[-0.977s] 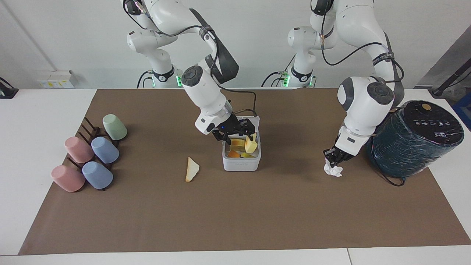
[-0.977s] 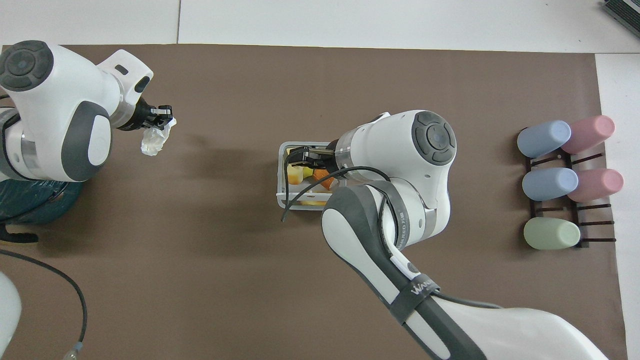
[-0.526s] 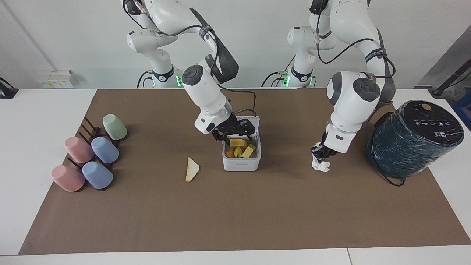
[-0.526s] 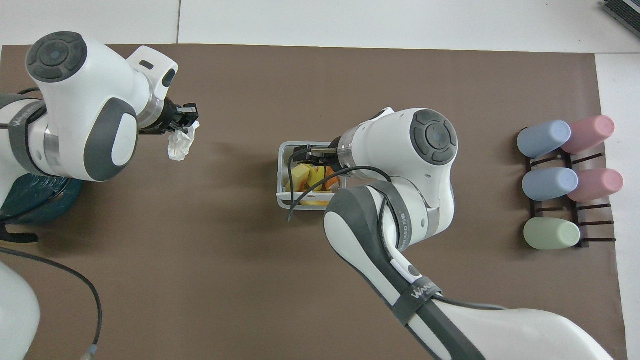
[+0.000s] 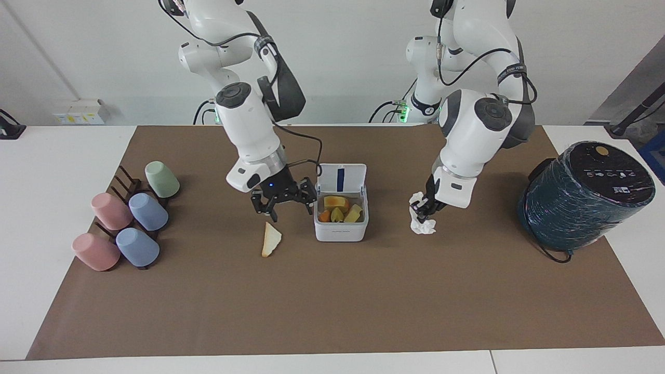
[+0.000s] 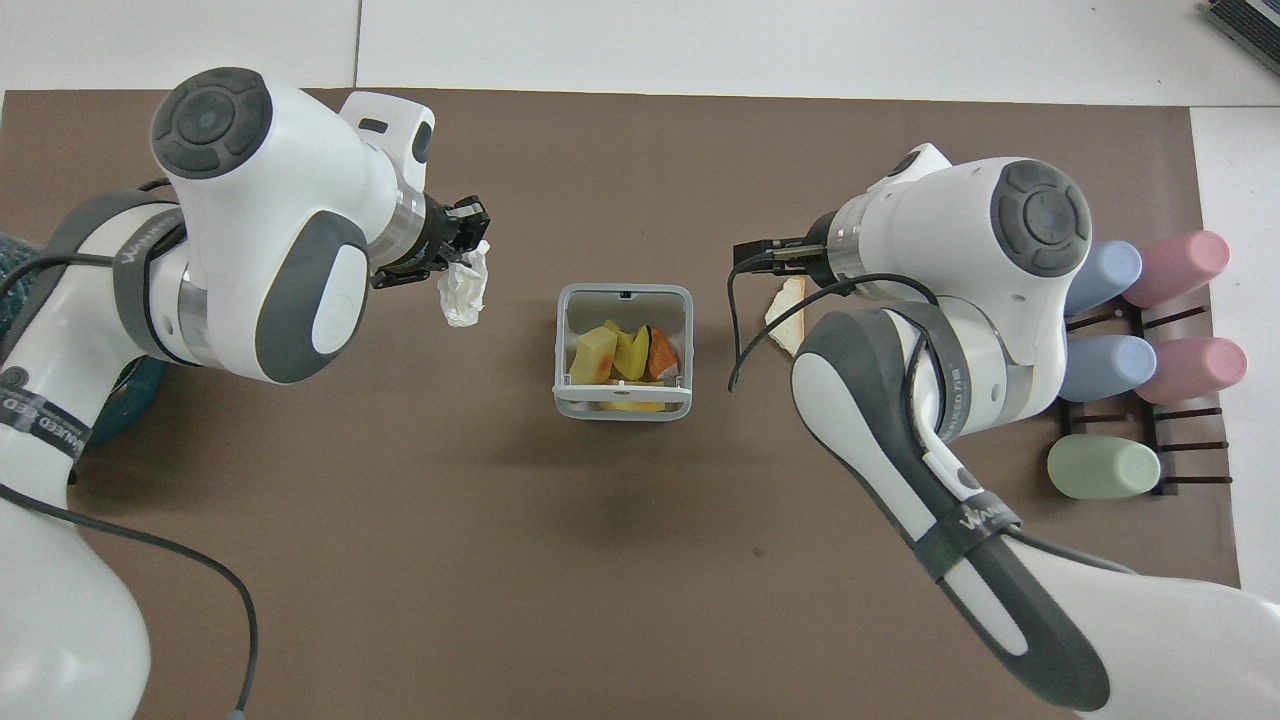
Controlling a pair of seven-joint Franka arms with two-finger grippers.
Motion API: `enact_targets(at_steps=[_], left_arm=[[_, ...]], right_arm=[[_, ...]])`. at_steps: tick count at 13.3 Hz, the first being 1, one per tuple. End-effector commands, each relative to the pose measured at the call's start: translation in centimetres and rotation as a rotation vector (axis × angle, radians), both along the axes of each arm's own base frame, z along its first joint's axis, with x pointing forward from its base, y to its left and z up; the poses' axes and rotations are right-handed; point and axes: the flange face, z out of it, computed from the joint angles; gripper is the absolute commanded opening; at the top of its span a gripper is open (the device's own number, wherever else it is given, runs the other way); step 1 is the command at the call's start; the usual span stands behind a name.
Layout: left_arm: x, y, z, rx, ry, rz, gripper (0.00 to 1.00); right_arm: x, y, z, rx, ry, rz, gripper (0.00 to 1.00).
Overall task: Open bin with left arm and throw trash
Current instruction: 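Carry the white tissue over the bin and drop it with the left gripper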
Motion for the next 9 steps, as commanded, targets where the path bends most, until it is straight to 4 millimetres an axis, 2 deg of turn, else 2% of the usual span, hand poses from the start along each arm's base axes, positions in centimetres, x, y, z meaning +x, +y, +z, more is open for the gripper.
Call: enact_targets(at_steps=[1,3,5,7,9], left_arm=[[0.4,-3.1,1.4,-0.067,-0.055,0.111,0.0],[0.2,-5.7,1.7,-0.126,-0.092,0.185,0.0],[-0.3,-7.1,2.0,-0.174,-0.105,0.209,0.0],[-1.3,-8.5,1.3,-0.192,-0.067,0.233,0.0],[-2.8,-9.9,0.4,-0.187,-0.027,0.273,0.0]], right_arm=[[1.0,-3.1,-2.8,-0.017,0.001,-0.064,1.0],[1.3,-3.2,-5.1,-0.016,0.042,-0.121,1.0],[1.5,-2.4,-8.0,-0.017,0.074,-0.164,1.0],[1.8,-2.8,-10.0,-0.018,0.082,-0.194,1.0],[1.7,-2.3,-11.4,-0.021,0.101,-0.211,1.0]])
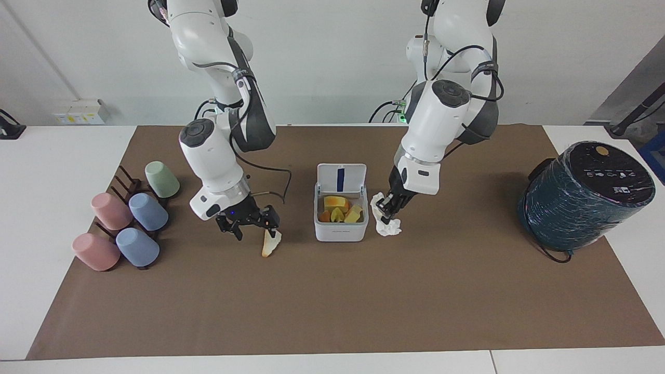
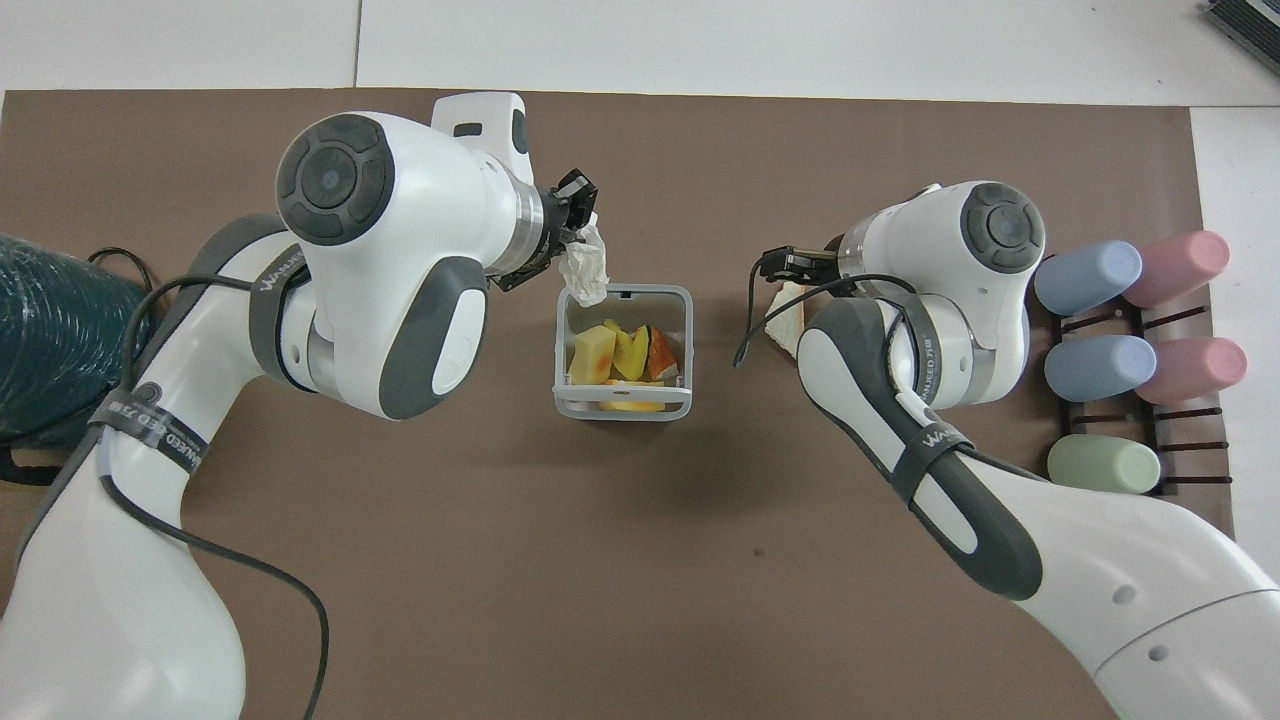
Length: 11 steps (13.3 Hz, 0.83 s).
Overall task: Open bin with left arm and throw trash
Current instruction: 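Carry the white tissue over the bin and drop it with the left gripper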
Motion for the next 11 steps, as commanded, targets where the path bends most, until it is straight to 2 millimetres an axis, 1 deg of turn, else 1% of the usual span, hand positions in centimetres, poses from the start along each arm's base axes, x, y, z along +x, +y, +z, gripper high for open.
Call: enact_targets(at_steps=[1,2,3,4,5,6,7,8,9,10,11], left_arm=[[-1.6,-1.3,-1.5,-0.01,0.052,0.053,0.0],[-2.2,-1.5,-1.7,-0.012,0.065,0.071,0.0],[-2.9,-1.8,-2.0,-0.011,0.076,0.077,0.0],[-3.2,-1.7,-2.5,-0.005,0.089,0.079,0.0],[-4.2,-2.3,-2.8,0.0,0.099,0.071,0.0],[-4.9,-2.7,-3.2,0.003,0.115,0.085,0.0],[-5.7,-3.0,-3.8,0.008,0.131,0.095,0.0],[-6.5,-3.4,-4.0,0.012,0.139,0.088,0.0],[-7.0,-3.5,-4.2,0.018,0.144,0.083,0.0],[-7.8,-4.0,-4.7,0.026,0.153,0.071,0.0],[-8.1,-4.1,-4.7,0.026,0.154,0.067,0.0]], right_arm=[[0.0,0.0,-1.0,-0.013,0.015,-0.031,1.0],[-0.3,0.0,-1.5,-0.017,0.031,-0.029,1.0],[-1.1,0.1,-2.2,-0.024,0.052,-0.023,0.96],[-1.5,0.4,-2.6,-0.029,0.06,-0.017,0.84],[-1.6,0.3,-2.7,-0.03,0.063,-0.018,0.7],[-1.6,0.2,-2.9,-0.03,0.062,-0.021,0.62],[-1.6,0.2,-3.1,-0.03,0.061,-0.026,0.61],[-1.5,0.3,-3.1,-0.03,0.06,-0.031,0.55],[-1.5,0.3,-3.1,-0.028,0.061,-0.035,0.32],[-1.5,0.4,-3.0,-0.026,0.064,-0.053,0.0],[-1.4,0.7,-2.7,-0.021,0.064,-0.08,0.0]])
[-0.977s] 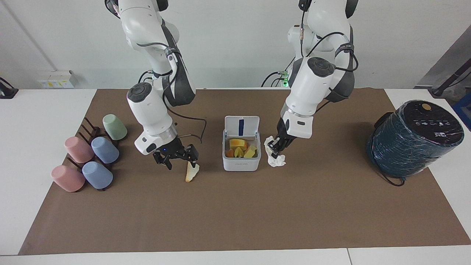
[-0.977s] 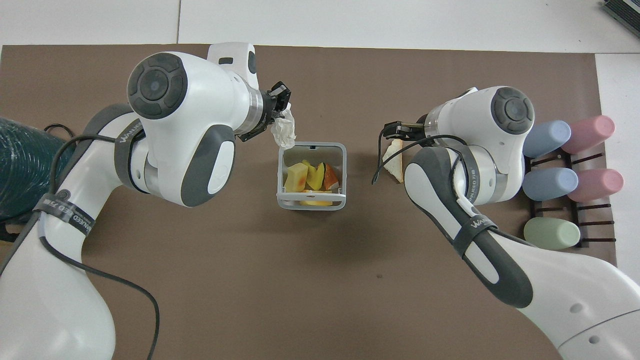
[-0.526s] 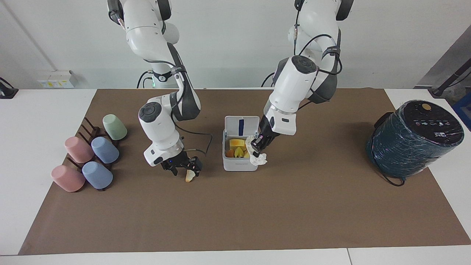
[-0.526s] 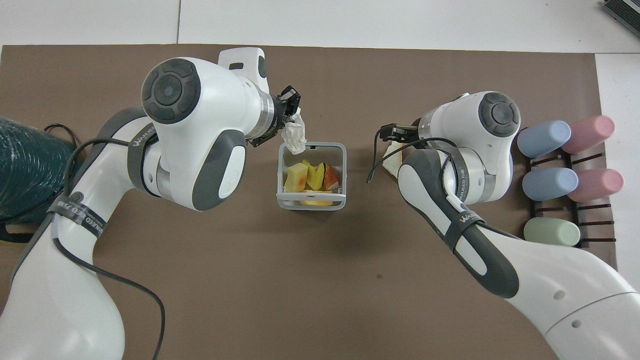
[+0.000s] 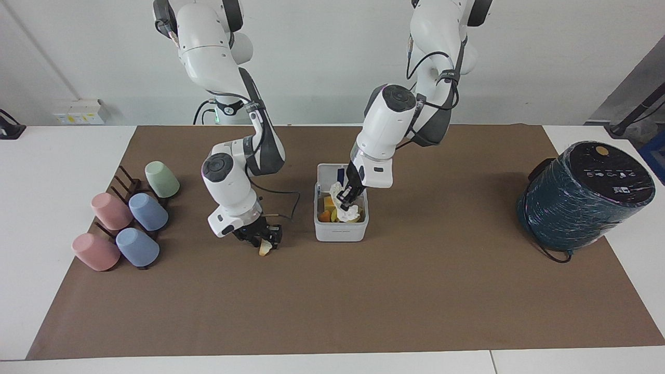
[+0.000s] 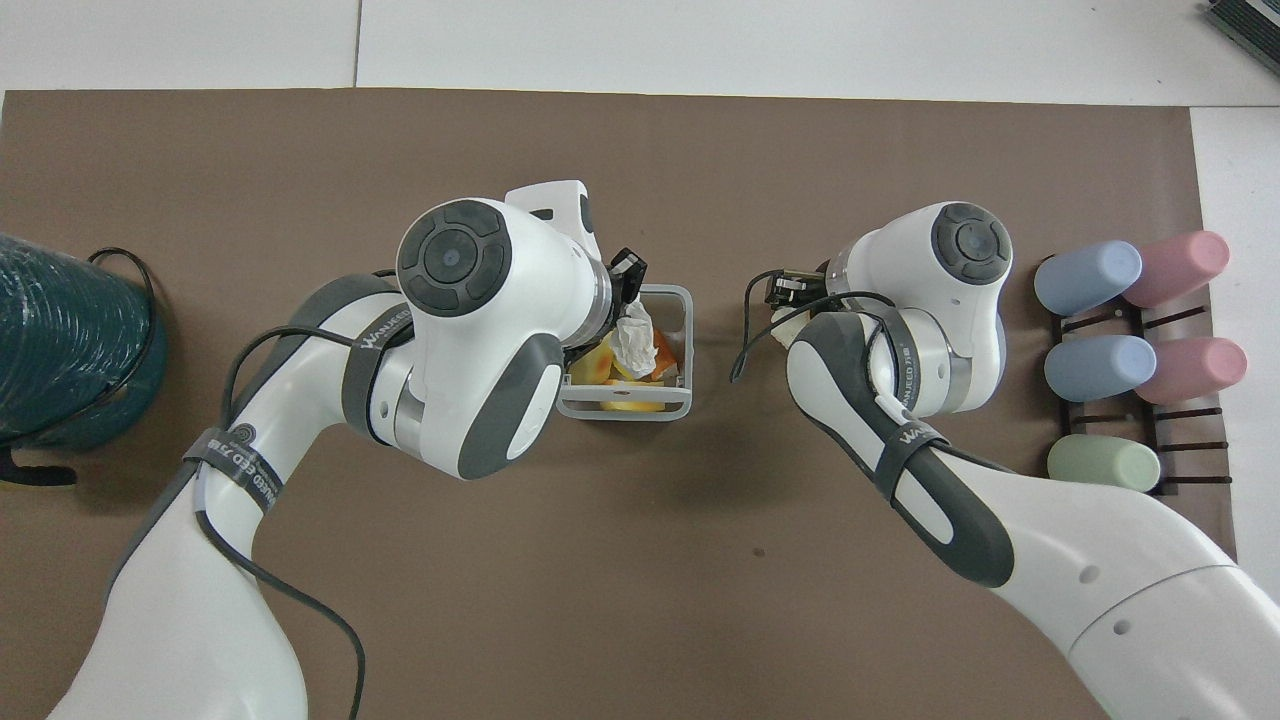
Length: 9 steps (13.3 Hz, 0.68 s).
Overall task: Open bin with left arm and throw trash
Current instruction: 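Carry the white tissue over the bin and drop it with the left gripper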
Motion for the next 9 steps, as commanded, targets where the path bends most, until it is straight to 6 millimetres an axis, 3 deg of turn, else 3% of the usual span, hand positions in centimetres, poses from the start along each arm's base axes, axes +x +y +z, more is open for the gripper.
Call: enact_targets(at_steps=[1,2,5,6,9], left_arm=[[-1.9,0.4,0.0,-0.004,0.011,0.01,0.0],[-1.9,0.4,0.1,-0.004,0.01,0.008,0.0],[-1.2,1.0,0.2,-0.006,0.002,0.012,0.45],[-0.8,1.2,0.5,-0.013,-0.008,0.017,0.58],[2.3,3.0,2.1,-0.039,-0.045,0.07,0.66]], right_arm=[[-0.2,0.9,0.5,-0.008,0.0,-0.055,0.0],[-0.2,0.8,0.6,-0.007,-0.001,-0.061,0.0],[-0.1,0.2,1.2,-0.007,0.008,-0.072,0.0],[0.0,0.2,2.3,-0.005,0.012,-0.07,0.0],[-0.1,0.0,5.0,0.0,0.015,-0.062,0.0]])
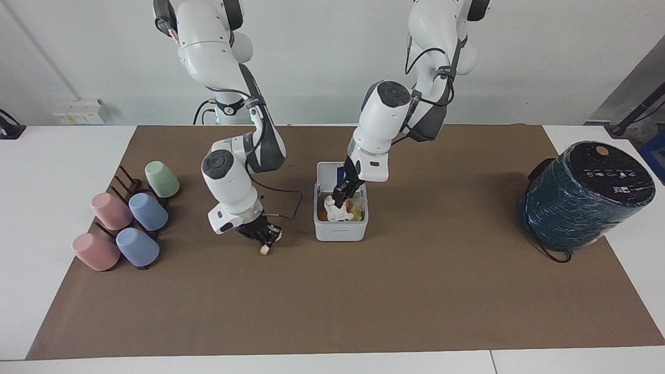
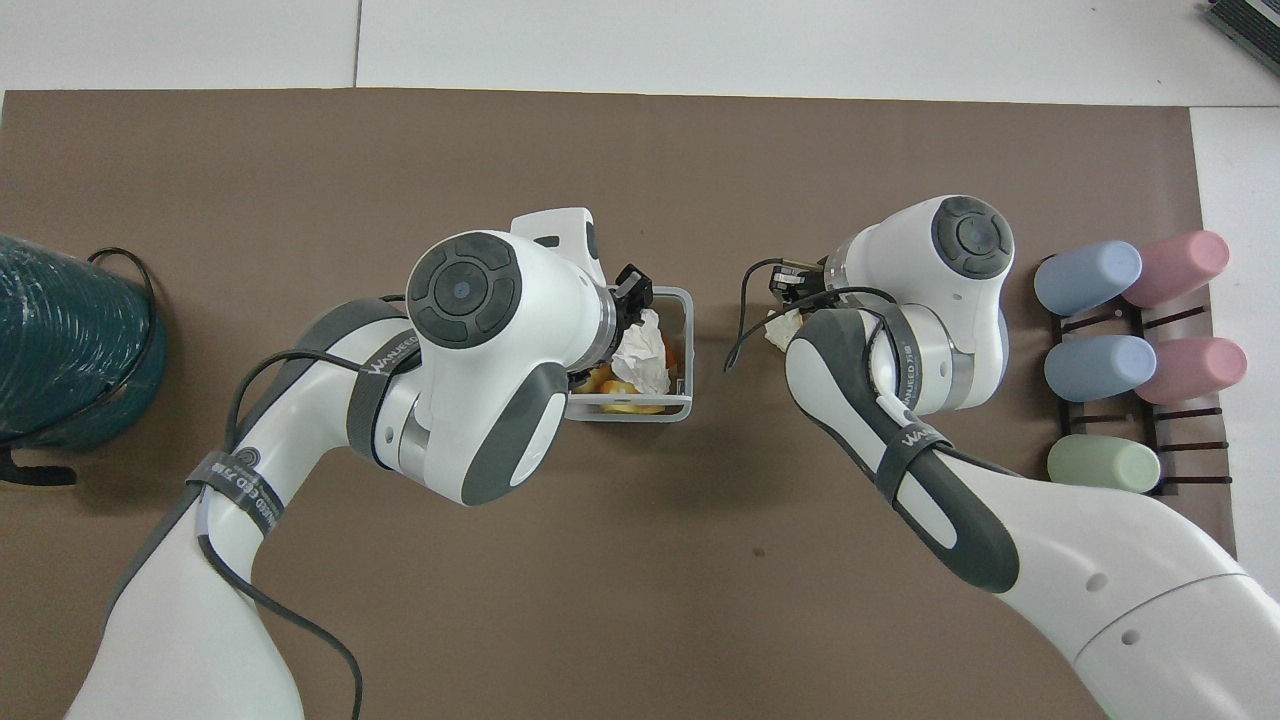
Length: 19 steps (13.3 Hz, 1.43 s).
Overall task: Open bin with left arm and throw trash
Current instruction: 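Lift the bread with the right gripper while the left gripper withdraws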
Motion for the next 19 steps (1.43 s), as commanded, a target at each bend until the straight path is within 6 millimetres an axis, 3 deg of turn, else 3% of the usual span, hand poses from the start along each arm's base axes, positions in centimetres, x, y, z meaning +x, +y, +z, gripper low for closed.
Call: enact_targets(at_steps=[1,3,6,9,11,13,15,17,19], left_arm=[[2.4,1.8,2.0,-0.033,-0.024,0.045,0.66],[4.5,4.2,3.1,-0.02,-0.024,0.064,0.63],[6.7,8.1,5.8,0.011,-0.041,-0.085,0.59],[7.9,10.7,7.2,0.029,-0.055,-0.147,0.6],[7.8,11.3,7.2,0.054,-0.061,-0.218,0.59],[8.3,13.0,7.4,0.065,-0.078,-0.272,0.59],[7.9,13.3,7.2,0.08,-0.048,-0.335,0.59],[7.3,13.6,7.5,0.092,-0.035,-0.434,0.59],[7.2,15.2,7.3,0.124,-0.01,-0.511,0.59]], right_arm=[[-0.4,-0.5,3.3,-0.01,0.002,-0.006,0.0],[-0.7,-0.5,6.2,-0.003,-0.005,-0.001,0.0],[-1.2,0.3,11.7,0.031,-0.034,0.008,0.0],[-0.5,2.6,15.5,0.128,-0.066,0.004,0.0],[-0.6,6.0,17.4,0.216,-0.115,0.013,0.0],[-1.8,10.9,17.7,0.248,-0.153,0.052,0.0],[-3.2,15.3,16.5,0.252,-0.163,0.071,0.0],[-3.4,16.4,15.3,0.248,-0.156,0.084,0.0],[-3.8,17.9,13.1,0.24,-0.148,0.106,0.0]])
